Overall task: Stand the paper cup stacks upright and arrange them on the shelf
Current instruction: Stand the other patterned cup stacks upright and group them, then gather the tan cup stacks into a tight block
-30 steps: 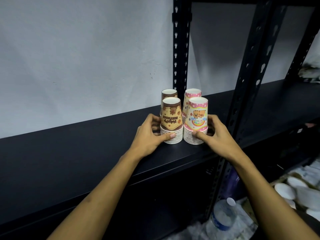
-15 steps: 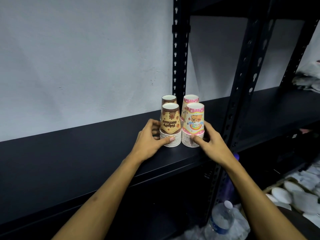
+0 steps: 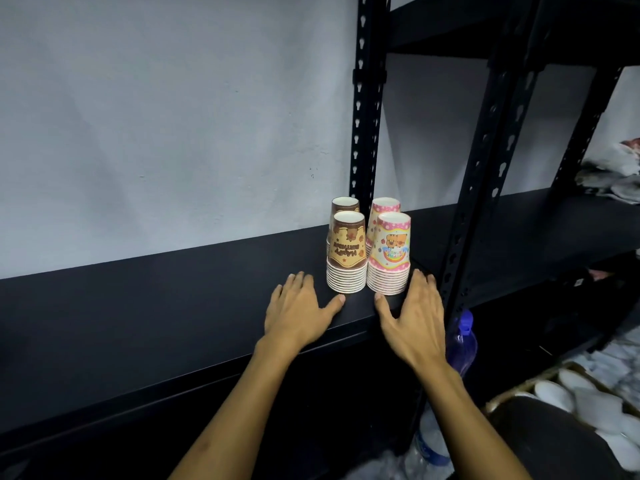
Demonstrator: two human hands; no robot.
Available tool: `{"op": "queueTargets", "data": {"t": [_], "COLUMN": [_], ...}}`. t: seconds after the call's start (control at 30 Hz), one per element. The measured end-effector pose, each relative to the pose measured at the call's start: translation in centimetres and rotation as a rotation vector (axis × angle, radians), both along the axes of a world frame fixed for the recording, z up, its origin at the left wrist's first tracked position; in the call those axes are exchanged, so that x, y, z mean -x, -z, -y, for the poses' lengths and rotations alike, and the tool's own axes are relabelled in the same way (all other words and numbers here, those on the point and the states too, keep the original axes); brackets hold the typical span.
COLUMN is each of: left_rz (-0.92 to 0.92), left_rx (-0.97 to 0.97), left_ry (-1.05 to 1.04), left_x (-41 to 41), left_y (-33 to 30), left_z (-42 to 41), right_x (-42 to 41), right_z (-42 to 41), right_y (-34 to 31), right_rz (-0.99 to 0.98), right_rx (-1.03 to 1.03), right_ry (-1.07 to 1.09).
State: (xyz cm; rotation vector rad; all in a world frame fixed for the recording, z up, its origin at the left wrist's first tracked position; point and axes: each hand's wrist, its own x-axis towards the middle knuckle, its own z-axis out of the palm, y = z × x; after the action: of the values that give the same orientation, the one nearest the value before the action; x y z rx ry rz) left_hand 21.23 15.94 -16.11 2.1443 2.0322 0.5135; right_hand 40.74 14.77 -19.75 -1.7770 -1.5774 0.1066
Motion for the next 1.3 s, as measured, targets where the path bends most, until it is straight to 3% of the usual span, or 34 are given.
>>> {"op": "queueTargets", "data": {"t": [0.33,0.53,1.0,1.1,1.2,1.3], "left_rz": [-0.185,-0.154,-0.113,-0.043,0.088,0.196], "left_rx": [-0.089,-0.132,-0.126,-0.226,-0.450,-0.581], "left_ry": [0.003,-0.063,-0.432,-0.533,-0.668,-0.813], "left_x": [2.1,6.8,23.0,25.1,27.3,29.6], "left_y": [2.0,2.1,0.4,0.4,0.3,-0.4], "left_z": [7.5,11.4,20.5,23.1,25.1,26.1], "right_x": [3.9,10.4,26.2,29.9,33.9,37.9], "right_z": [5.3,7.1,8.1,8.4,8.4,8.5], "right_y": [2.4,0.2,-3.3,-3.9,-4.7,-5.6], "right_rz": [0.089,0.308,0.300,0.308,0.255,-0.015], "right_rx": [-0.075,-0.030,0.167,0.185,0.219,0.264], "right_ry": [0.027,-0.260,-0.830,-0.925,-1.047,-1.181]}}
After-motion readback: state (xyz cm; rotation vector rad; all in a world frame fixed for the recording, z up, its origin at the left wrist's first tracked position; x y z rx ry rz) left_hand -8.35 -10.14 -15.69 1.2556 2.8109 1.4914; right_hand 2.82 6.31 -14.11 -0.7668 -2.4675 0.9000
